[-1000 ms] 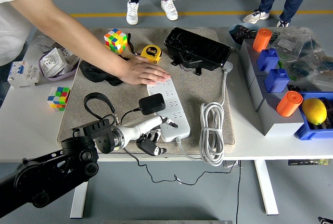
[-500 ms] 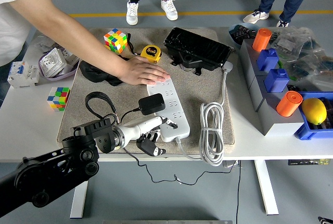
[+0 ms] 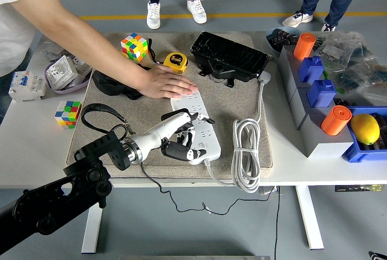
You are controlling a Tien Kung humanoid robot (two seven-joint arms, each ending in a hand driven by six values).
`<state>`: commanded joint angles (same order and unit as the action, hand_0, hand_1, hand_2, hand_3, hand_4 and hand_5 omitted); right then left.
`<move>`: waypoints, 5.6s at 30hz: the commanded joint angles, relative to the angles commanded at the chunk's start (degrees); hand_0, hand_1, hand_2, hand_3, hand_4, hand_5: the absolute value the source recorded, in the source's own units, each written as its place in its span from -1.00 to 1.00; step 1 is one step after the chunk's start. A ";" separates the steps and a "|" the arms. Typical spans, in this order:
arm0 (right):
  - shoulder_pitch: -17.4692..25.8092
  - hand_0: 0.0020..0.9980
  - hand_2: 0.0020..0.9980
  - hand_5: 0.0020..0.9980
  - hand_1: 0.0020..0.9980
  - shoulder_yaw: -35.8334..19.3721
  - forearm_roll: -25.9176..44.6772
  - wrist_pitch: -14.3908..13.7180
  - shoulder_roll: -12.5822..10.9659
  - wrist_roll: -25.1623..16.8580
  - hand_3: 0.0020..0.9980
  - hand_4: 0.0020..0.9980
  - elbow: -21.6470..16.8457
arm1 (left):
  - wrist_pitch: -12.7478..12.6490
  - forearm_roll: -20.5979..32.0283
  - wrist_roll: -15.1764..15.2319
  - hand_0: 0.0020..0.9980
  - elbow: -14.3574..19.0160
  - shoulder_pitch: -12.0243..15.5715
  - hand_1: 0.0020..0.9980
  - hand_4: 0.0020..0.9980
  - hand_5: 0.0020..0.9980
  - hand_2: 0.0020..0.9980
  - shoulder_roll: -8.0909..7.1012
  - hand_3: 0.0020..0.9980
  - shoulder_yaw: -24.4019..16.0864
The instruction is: Put the plug near the board,insert it into the board,press the button,pull the plug out
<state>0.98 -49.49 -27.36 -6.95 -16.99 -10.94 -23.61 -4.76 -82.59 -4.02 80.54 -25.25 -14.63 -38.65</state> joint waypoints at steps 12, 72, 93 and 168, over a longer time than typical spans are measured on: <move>-0.07 0.21 0.09 -0.49 0.18 0.22 0.01 0.01 0.15 0.05 0.09 0.57 0.01 | -9.63 4.95 13.19 0.28 -5.04 1.54 0.38 1.00 -0.08 0.44 1.68 0.47 -1.33; -0.01 0.20 0.09 -0.49 0.18 0.40 -0.10 0.02 -0.19 -0.06 0.09 0.58 -0.10 | -17.66 -23.34 2.01 -0.17 -22.84 -4.75 0.03 0.95 -0.56 0.12 6.26 0.14 0.84; -0.02 0.20 0.09 -0.50 0.18 -0.08 -0.47 -0.01 -0.11 -0.06 0.09 0.58 -0.28 | -17.57 -23.24 2.19 -0.46 -23.39 -5.46 -0.12 0.75 -0.86 -0.09 6.52 0.07 2.13; 0.26 0.20 0.09 -0.52 0.18 -0.04 -0.54 0.07 -0.12 -0.17 0.09 0.58 -0.37 | -15.71 -15.51 10.29 0.12 -30.16 -1.21 0.28 1.00 -0.42 0.29 2.16 0.27 -8.82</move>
<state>1.24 -49.53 -27.90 -6.89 -17.12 -11.10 -23.98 -20.47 -98.10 6.27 50.38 -26.46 -12.47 -47.47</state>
